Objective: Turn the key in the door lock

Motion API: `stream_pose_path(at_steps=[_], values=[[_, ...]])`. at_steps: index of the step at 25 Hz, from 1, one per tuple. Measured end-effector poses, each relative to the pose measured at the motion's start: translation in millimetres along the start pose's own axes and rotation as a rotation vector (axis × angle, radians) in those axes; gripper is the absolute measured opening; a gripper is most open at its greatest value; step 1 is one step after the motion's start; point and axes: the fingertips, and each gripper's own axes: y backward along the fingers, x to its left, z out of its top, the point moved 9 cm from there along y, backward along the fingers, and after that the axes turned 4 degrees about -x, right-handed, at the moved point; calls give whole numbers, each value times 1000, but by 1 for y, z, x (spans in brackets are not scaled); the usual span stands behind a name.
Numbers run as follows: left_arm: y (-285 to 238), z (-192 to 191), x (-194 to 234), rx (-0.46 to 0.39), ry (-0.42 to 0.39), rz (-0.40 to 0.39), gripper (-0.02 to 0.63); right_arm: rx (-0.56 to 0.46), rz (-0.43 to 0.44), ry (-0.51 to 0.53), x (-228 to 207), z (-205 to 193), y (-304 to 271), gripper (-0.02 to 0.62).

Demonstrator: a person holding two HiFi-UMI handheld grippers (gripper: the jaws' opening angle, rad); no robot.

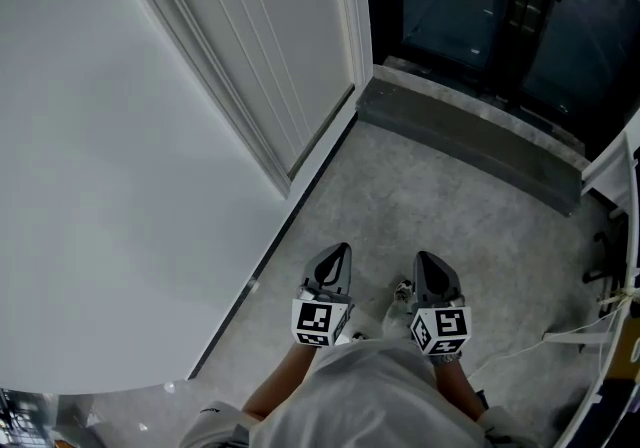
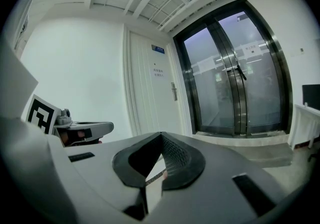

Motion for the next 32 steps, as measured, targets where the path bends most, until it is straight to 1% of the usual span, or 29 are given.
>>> stream_pose_path(at_steps=[7, 12, 15, 19, 21, 24, 32], values=[[-80, 16, 14, -29, 2, 32, 8, -5, 21, 27, -54, 30, -69, -9], [-132, 24, 9, -37, 37, 83, 9, 6, 58, 44, -98, 50, -108, -9], [-156, 21, 12, -25, 30, 112, 9, -1, 74, 46, -119, 61, -132, -9], [-188, 16, 11, -34, 38, 163, 8, -4, 98, 69, -151, 67, -153, -9], [-205, 17, 3, -43, 41, 166, 9, -1, 90, 75, -170, 70, -160, -9], [-227, 18, -2, -41, 46, 148, 9, -1, 76, 71, -191, 74, -172, -9], [-271, 17, 14, -29, 56, 151, 9, -6, 90, 76, -211, 82, -210, -9]])
